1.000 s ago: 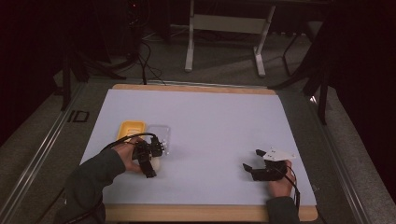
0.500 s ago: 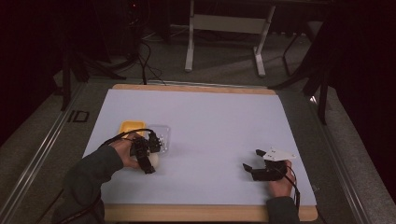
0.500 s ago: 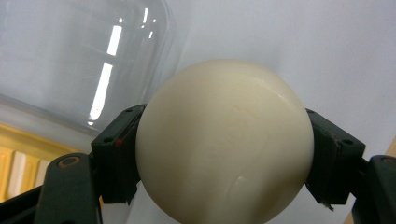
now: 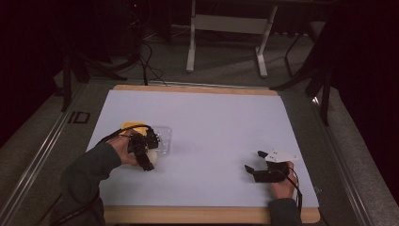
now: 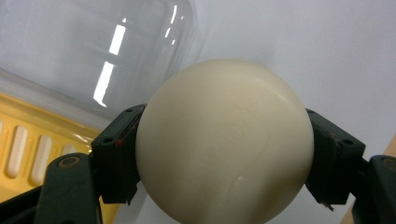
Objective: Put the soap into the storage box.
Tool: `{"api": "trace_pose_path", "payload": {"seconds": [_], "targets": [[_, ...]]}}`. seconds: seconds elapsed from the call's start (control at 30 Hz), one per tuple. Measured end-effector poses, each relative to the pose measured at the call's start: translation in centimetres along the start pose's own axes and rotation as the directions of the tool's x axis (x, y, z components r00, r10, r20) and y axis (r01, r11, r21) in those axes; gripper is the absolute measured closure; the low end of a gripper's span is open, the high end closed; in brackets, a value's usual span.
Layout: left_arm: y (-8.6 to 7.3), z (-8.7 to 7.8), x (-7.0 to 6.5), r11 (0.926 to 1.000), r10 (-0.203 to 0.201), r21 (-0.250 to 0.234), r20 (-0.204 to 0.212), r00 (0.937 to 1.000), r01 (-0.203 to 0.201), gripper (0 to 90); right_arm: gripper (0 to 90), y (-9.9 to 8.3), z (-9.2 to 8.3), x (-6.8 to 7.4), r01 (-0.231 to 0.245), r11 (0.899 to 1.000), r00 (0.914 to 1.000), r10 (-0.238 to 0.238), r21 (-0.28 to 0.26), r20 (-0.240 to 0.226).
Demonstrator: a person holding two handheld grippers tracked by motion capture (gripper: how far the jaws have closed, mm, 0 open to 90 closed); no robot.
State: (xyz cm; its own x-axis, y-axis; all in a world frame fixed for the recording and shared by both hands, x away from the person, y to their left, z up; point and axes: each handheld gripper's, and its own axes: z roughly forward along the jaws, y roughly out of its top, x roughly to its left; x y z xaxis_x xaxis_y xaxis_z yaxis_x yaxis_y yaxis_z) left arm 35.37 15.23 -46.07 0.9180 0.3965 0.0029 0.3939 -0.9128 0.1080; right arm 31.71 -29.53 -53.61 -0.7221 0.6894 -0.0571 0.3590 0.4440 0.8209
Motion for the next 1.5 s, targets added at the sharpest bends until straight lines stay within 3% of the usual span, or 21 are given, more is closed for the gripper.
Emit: {"api": "trace_pose_path", "payload": {"seconds": [0.53,1.13,1.5], "targets": [[-0.2,-0.6,1.9,0.9984,-0.045,-0.035,0.014,0.9989,0.045,25.2,17.6,0.0,0.0,0.0,0.001,1.000,1.0000,-0.001,0.001,-0.001],[-0.9,-1.1,4.0,0.9911,-0.114,-0.064,0.041,0.9926,0.117,25.2,17.6,0.0,0.0,0.0,0.001,1.000,1.0000,-0.001,0.001,-0.001],[-0.7,-1.2,4.9,0.9897,-0.136,-0.048,-0.018,0.9905,0.135,25.2,17.6,0.0,0.0,0.0,0.004,1.000,1.0000,-0.004,0.002,0.000]]}}
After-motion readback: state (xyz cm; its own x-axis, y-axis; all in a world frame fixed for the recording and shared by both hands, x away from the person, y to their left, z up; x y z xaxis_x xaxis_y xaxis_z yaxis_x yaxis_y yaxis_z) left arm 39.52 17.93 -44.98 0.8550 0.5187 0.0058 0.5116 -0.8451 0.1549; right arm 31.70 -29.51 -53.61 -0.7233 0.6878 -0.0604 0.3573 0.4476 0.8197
